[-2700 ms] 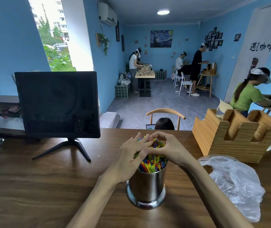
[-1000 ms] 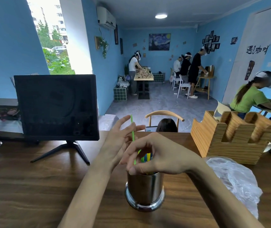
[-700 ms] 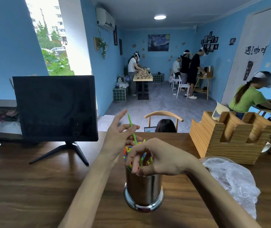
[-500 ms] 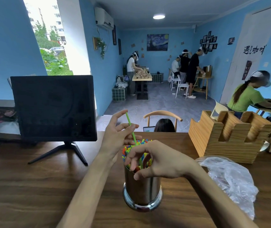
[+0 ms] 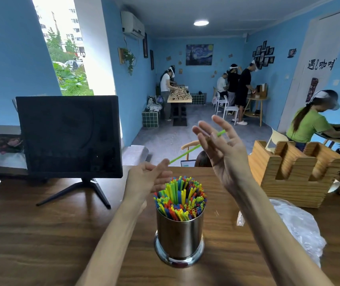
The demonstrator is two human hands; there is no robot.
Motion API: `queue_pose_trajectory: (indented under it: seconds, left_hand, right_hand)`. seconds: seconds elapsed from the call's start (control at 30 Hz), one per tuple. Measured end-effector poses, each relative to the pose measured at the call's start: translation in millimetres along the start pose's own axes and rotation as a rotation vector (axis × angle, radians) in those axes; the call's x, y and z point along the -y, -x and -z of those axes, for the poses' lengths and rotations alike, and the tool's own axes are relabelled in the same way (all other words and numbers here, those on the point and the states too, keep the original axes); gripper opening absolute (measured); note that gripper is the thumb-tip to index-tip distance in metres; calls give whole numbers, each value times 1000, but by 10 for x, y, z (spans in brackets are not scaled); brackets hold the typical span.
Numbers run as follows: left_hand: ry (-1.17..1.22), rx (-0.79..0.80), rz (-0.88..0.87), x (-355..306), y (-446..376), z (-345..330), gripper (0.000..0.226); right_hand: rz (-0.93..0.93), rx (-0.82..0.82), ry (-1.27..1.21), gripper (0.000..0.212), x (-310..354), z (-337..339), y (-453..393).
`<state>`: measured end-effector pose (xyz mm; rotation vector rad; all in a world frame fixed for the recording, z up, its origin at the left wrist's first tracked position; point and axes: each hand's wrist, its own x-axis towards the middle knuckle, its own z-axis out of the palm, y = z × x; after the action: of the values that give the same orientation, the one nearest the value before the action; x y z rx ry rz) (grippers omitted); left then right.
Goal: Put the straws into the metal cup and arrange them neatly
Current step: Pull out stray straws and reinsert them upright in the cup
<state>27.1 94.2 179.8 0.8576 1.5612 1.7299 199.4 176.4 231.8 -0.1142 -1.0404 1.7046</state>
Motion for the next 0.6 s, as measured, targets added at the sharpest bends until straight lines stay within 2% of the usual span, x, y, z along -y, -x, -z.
queue_pose_trajectory:
  seconds: [0.13, 0.23, 0.3, 0.4, 0.5, 0.6]
  left_hand:
    - [-452, 109, -233, 40, 68, -28, 41]
    - [-603, 213, -345, 88, 57, 19, 31]
    - [-628, 272, -300, 123, 46, 69, 24]
    - [-627, 244, -302, 166, 16, 108, 17]
    - [-572, 198, -338, 172, 9, 103, 9]
    - [-571, 204, -346, 197, -1, 131, 10]
  right_hand:
    - [194, -41, 417, 22, -87, -32, -119]
    - [269, 4, 616, 18, -183, -11, -154]
    - [266, 30, 687, 21, -250, 20, -124]
    - [223, 67, 807, 23, -420, 93, -55]
    - [231, 120, 990, 13, -626, 228, -15]
    - [202, 209, 1277, 6, -746, 398, 2]
